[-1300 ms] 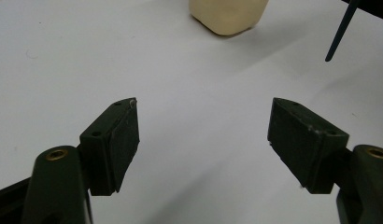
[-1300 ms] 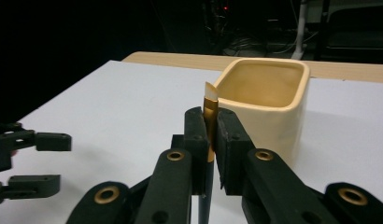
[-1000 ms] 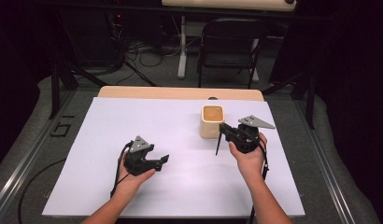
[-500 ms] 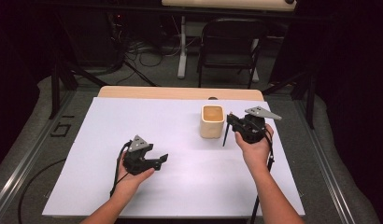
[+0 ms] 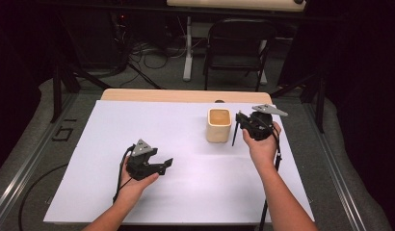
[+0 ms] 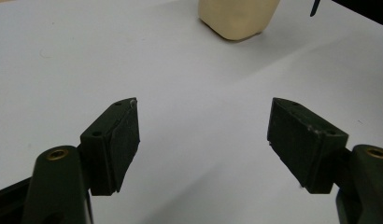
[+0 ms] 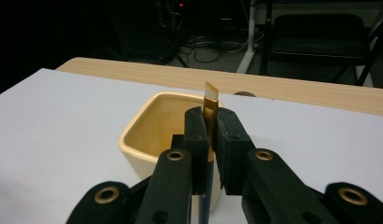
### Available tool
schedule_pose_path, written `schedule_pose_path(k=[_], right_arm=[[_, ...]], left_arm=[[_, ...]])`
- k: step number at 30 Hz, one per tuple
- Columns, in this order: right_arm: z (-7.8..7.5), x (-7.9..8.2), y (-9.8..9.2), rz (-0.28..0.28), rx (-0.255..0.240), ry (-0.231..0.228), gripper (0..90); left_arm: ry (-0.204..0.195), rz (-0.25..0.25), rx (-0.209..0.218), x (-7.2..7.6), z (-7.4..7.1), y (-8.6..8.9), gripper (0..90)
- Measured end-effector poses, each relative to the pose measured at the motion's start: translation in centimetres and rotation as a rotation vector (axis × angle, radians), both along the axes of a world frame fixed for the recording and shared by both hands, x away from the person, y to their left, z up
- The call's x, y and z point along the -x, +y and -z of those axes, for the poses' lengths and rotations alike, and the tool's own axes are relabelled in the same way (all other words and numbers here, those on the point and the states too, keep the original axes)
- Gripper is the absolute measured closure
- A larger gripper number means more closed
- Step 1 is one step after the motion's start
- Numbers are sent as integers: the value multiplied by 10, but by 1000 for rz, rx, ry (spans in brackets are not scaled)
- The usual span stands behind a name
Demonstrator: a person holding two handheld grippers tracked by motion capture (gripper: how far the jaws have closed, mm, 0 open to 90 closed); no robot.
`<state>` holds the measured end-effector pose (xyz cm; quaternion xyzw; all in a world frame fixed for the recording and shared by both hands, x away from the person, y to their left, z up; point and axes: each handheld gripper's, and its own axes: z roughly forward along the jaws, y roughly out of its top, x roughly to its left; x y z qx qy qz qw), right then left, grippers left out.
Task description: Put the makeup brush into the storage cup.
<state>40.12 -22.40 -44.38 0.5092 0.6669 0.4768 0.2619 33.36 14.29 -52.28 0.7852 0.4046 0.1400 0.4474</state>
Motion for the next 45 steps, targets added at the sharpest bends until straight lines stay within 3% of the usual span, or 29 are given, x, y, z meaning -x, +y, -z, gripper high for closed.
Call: schedule_pose_path(k=[26, 45], right_arm=[[-5, -28, -4, 77, 7, -1, 841], [-37, -33, -3, 72, 46, -46, 841]], left_arm=[[2, -4, -5, -1, 0, 0, 256], [-3, -7, -1, -1, 0, 1, 256]])
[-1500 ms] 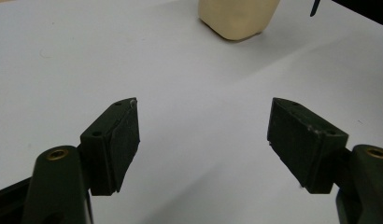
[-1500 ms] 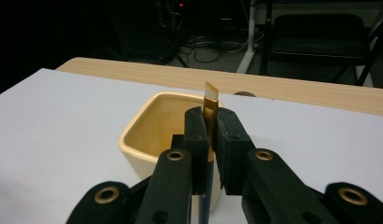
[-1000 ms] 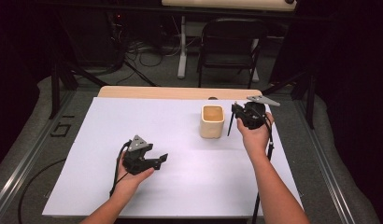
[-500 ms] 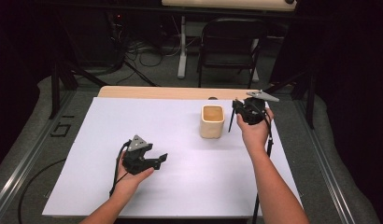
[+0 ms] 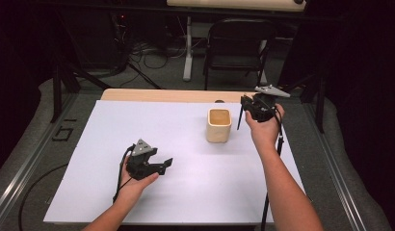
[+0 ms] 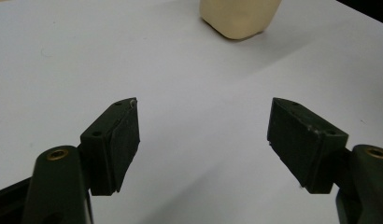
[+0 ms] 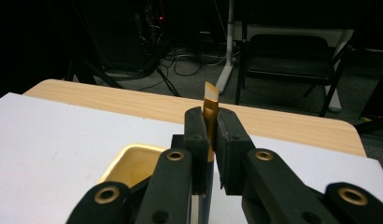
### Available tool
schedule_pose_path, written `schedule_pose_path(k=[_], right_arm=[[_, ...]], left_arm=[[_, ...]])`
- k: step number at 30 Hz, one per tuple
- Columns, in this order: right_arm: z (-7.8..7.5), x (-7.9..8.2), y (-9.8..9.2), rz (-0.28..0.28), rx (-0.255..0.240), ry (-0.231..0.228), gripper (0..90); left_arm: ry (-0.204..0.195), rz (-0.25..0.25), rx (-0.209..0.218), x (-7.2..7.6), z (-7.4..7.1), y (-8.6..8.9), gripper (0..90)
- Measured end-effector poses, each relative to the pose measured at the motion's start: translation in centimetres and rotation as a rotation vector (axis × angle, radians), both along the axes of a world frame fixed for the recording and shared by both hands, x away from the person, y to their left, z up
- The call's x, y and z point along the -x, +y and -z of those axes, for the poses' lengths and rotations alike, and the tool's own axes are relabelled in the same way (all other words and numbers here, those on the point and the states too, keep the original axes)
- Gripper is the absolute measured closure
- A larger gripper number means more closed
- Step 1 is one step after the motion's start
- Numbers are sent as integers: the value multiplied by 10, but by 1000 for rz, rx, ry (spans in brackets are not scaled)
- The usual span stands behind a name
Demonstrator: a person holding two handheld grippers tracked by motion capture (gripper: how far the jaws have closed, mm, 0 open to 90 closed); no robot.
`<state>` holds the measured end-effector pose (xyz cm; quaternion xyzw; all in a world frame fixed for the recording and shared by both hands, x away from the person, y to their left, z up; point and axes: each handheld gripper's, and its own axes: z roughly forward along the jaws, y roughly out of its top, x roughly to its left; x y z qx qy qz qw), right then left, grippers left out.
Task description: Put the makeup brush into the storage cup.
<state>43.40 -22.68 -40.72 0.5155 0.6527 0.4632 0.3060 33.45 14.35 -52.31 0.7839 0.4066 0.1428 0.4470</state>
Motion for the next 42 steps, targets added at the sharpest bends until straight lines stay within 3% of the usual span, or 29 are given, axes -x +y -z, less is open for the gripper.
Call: schedule_pose_path(k=[18, 32, 42], right_arm=[[-32, 4, 12, -31, 9, -55, 841], [-27, -3, 38, -74, -12, -50, 840], [-25, -4, 42, -82, 1, -43, 841]], left_arm=[[2, 3, -2, 0, 0, 0, 256], [1, 2, 0, 0, 0, 0, 257], [2, 2, -1, 0, 0, 0, 258]])
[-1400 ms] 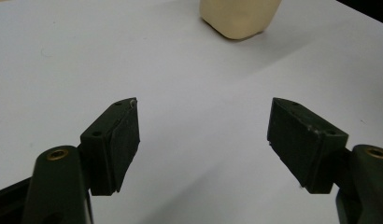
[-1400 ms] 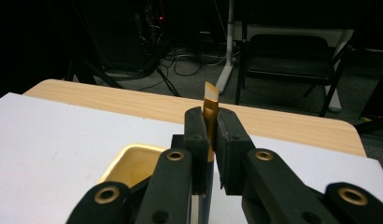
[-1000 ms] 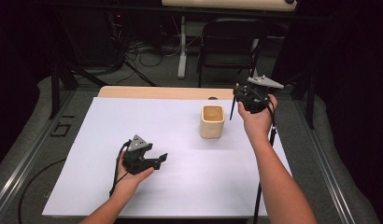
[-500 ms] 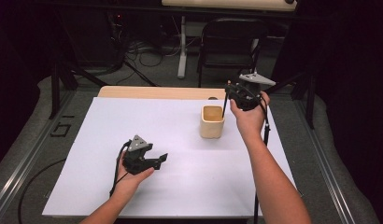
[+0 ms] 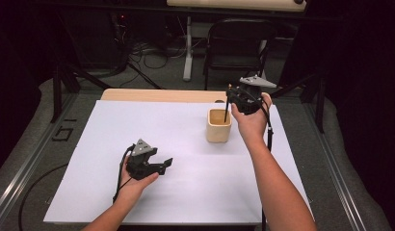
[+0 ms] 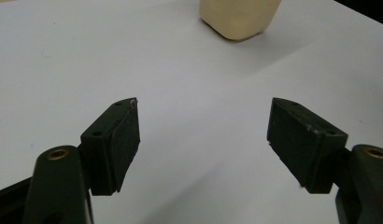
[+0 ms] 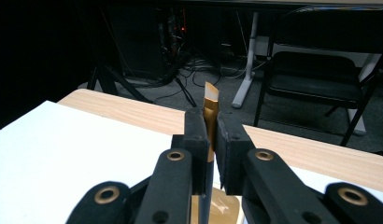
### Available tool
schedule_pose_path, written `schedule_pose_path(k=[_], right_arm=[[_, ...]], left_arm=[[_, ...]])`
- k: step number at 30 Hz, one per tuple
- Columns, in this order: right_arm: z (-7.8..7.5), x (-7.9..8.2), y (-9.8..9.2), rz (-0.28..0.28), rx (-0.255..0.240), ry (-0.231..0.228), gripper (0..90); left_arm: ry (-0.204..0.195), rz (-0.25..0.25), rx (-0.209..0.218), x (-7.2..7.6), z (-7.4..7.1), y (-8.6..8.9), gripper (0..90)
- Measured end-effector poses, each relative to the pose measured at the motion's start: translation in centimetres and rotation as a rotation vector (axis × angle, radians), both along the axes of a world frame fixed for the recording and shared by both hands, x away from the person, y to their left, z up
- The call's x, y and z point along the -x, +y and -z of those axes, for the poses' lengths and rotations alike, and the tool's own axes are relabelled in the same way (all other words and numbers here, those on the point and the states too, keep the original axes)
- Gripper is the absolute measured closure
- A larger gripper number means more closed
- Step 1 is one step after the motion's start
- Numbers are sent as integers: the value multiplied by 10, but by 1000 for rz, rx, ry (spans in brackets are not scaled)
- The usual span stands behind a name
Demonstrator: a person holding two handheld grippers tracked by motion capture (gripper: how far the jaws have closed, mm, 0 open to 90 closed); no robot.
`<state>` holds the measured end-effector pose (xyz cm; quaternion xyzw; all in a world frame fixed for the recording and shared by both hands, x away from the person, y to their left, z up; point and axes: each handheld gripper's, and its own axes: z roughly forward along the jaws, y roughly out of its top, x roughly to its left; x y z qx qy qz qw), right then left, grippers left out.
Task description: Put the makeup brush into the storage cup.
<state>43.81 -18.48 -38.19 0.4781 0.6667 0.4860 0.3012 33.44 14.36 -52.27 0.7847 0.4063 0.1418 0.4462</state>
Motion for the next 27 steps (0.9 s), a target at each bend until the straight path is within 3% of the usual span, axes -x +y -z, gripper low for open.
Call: schedule_pose_path(k=[13, 27], right_arm=[[4, -2, 0, -4, 10, 7, 841], [19, -8, 4, -5, 34, 38, 840]], left_arm=[[2, 2, 1, 0, 0, 0, 258], [1, 2, 5, 0, 0, 1, 258]])
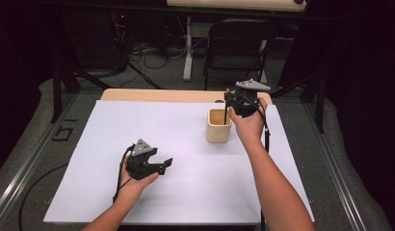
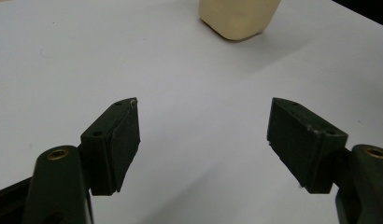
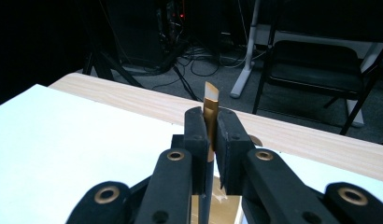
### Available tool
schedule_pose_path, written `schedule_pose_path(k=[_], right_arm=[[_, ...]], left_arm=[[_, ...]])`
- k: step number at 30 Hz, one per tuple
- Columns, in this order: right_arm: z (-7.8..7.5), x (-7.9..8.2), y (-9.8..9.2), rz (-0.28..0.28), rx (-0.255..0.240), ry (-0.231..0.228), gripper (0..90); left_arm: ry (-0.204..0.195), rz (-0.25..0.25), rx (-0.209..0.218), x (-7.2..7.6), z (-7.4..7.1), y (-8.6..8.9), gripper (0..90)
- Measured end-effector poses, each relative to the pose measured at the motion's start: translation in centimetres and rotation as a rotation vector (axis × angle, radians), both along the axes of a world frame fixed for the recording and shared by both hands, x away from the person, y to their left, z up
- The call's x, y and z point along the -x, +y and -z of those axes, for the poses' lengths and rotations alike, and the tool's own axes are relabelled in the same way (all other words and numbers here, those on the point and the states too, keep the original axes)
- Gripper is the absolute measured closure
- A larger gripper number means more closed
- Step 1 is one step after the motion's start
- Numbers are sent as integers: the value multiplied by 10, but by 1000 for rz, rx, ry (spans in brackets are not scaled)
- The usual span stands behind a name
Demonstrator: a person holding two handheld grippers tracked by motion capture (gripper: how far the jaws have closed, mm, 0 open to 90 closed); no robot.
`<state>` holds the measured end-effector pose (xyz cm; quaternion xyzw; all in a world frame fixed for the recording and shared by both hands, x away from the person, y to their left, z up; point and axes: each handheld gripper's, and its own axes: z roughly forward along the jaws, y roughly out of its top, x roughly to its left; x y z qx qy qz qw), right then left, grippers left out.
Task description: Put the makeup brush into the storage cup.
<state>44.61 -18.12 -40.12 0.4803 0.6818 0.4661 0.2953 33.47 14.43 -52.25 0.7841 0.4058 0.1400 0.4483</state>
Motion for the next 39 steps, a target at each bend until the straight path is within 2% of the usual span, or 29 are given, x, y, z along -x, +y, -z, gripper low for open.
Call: schedule_pose_path(k=[9, 19, 27, 39], right_arm=[[7, -2, 1, -2, 16, 13, 841], [22, -4, 0, 2, 26, 45, 841], [28, -4, 1, 0, 56, 51, 840], [42, -6, 2, 0, 64, 87, 841]], left_arm=[[-1, 0, 0, 0, 0, 0, 258], [0, 1, -2, 0, 0, 0, 258], [1, 1, -1, 0, 0, 0, 258], [1, 1, -1, 0, 0, 0, 258]])
